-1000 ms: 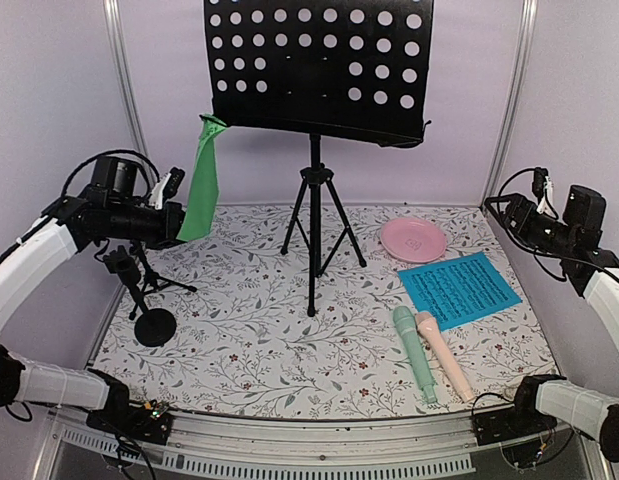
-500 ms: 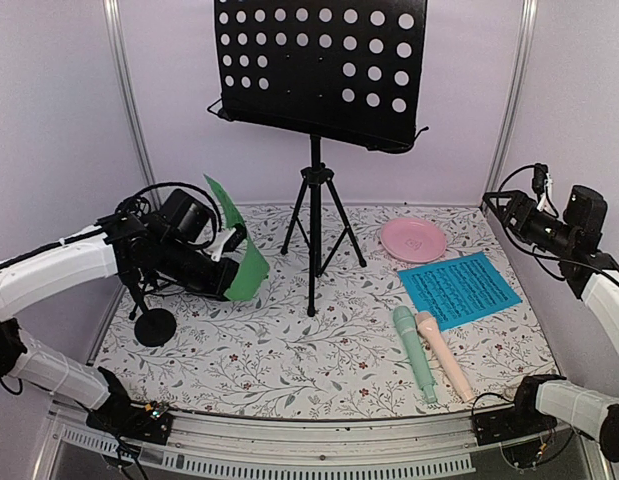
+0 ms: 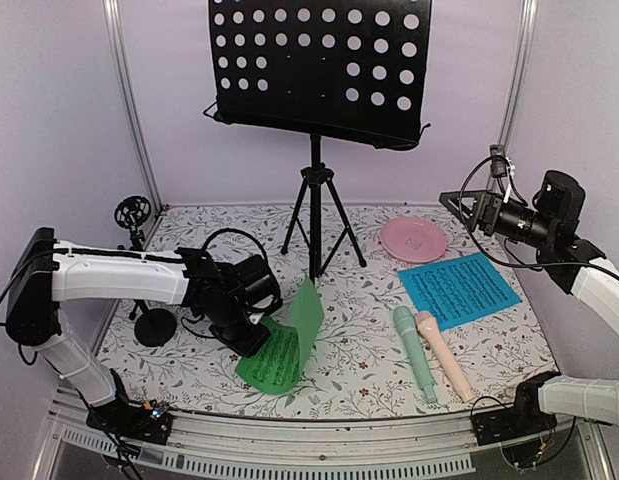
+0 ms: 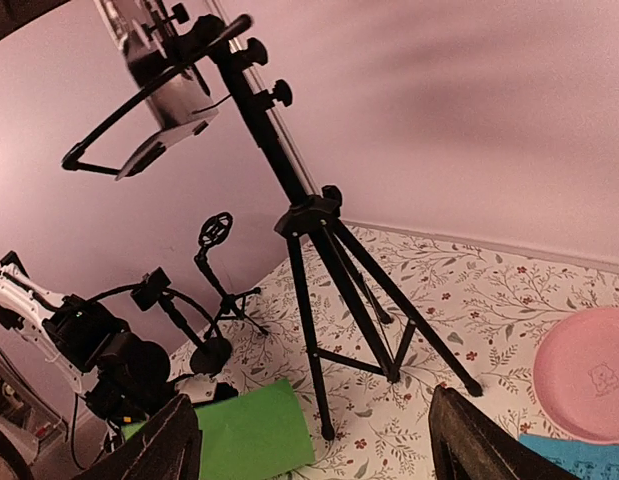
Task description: Pack up the instrument practice props
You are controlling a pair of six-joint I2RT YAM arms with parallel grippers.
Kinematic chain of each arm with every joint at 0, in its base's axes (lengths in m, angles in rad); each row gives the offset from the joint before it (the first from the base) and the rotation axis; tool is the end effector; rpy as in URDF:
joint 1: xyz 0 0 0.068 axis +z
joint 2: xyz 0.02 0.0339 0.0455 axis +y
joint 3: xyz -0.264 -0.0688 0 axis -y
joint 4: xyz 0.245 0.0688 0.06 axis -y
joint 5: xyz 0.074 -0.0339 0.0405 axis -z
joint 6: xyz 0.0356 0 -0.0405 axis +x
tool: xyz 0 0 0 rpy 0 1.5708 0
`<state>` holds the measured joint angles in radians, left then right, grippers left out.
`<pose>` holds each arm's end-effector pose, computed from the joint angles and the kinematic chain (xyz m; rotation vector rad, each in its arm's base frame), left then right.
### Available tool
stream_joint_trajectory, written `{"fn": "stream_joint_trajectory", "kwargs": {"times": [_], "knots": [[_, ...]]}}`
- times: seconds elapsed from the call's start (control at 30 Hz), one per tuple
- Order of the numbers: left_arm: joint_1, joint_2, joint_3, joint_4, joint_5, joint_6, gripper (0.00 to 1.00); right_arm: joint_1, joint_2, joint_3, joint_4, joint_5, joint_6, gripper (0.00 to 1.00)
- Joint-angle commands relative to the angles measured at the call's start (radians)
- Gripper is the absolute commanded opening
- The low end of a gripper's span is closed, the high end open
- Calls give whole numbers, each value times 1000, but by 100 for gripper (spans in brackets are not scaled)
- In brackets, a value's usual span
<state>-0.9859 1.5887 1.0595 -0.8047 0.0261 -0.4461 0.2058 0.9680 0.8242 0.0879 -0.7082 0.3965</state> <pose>0.1606 -0.2442 0.1990 0.7960 2.8600 -0.2611 0.2129 0.0681 0.3496 -0.4094 1.6661 1.0260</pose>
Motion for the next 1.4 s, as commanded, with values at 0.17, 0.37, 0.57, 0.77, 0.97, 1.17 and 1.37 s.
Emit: {"fn": "stream_joint_trajectory", "kwargs": {"times": [0.17,0.37,0.57,0.77,0.97,1.17,1.37], "knots": [[-52,-19,-99,-51,-309,-96,0,184,34,9,130,61,-205,82],[-43,-104,-223,59,-253,-140,2,288,81,22,169,150,-145,82],[-20,-146,-298,159,-257,-186,26,395,161,41,268,266,-218,82],[19,-215,-342,225,-278,-205,88,473,325,128,352,353,-270,82],[65,-305,-361,251,-298,-186,99,550,449,135,574,526,-316,82],[103,-404,-387,274,-322,-155,99,575,524,128,744,624,-294,83],[117,-461,-407,305,-351,-99,99,596,509,55,835,704,-291,83]]}}
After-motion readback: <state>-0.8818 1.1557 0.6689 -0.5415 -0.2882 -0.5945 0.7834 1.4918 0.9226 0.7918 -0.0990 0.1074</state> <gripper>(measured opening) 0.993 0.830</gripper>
